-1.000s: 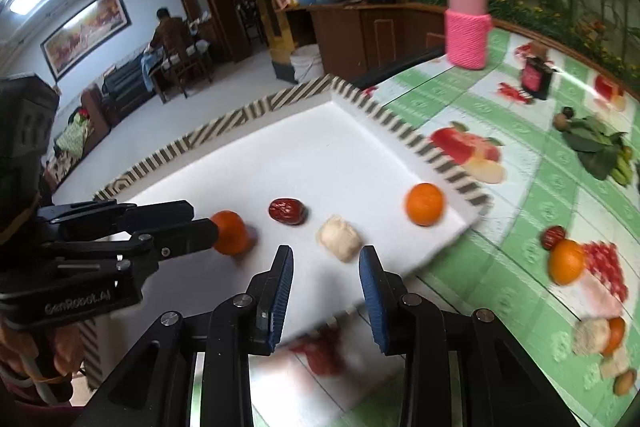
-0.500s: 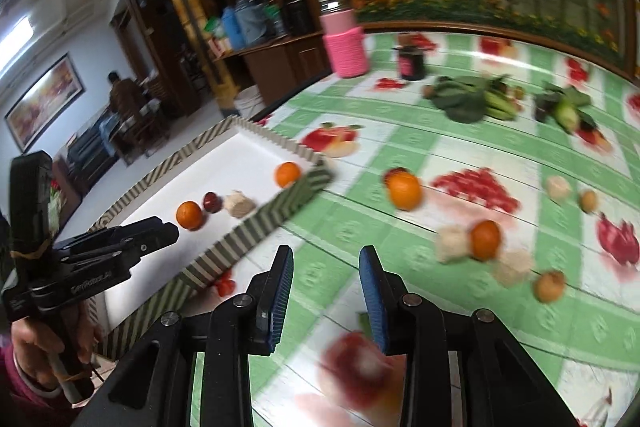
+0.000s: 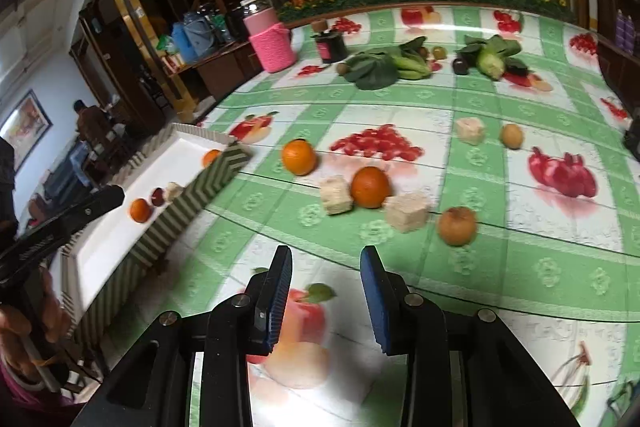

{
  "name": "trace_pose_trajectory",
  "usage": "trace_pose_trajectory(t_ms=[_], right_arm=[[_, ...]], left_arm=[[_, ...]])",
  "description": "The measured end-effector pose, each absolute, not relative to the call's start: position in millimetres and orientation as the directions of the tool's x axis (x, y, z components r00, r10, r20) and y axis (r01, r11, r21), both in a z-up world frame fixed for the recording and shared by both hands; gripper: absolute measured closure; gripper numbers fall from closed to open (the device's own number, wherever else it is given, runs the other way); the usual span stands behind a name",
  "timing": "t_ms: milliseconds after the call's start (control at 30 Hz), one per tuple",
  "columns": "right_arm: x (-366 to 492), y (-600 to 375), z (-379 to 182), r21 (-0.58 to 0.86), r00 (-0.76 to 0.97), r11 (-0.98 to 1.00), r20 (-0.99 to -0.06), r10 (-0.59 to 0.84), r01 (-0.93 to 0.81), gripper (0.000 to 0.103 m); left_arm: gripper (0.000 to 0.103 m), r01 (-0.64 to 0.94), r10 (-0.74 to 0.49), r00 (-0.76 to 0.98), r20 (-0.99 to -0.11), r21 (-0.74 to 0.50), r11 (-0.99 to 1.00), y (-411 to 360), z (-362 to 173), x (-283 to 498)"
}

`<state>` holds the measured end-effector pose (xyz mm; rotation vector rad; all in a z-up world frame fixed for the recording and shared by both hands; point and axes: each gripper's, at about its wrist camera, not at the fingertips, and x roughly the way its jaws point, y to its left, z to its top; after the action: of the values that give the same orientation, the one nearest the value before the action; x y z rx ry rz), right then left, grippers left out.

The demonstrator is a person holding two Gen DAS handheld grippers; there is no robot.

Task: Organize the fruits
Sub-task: 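Grasp a yam chunk with the left tool while the right tool grasps another yam chunk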

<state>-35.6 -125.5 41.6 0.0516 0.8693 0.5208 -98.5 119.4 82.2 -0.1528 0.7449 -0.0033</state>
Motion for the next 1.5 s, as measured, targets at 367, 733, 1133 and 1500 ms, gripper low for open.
trace_pose_trajectory(t_ms=[367, 733, 1133, 1500], right_arm=[[-3, -138, 34, 0.149, 0.534, 0.907, -0.766, 0.358, -0.395, 0.068], [25, -133, 14, 0.086, 0.493, 0.902, -0.814, 0.309, -0.424, 0.068], [26, -147, 15, 0.132, 0.513, 0.898, -0.781, 0.355, -0.420, 0.073], [30, -154, 12, 0.202, 0.491, 0.886, -0.770, 0.406, -0.416, 0.073]], left_arm=[[0.067, 0.154, -0.250, 0.633, -0.732, -0.197, 0.968, 46, 67, -54], [0.067, 0.210, -0.259, 0.575, -0.776, -0.166, 0.963, 13, 49, -21], [0.067, 0.257, -0.301, 0.533, -0.791, -0.188, 0.948, -6, 35, 3], [0.071, 0.264, -0.264, 0.528, -0.807, -0.140, 0.954, -17, 15, 27]])
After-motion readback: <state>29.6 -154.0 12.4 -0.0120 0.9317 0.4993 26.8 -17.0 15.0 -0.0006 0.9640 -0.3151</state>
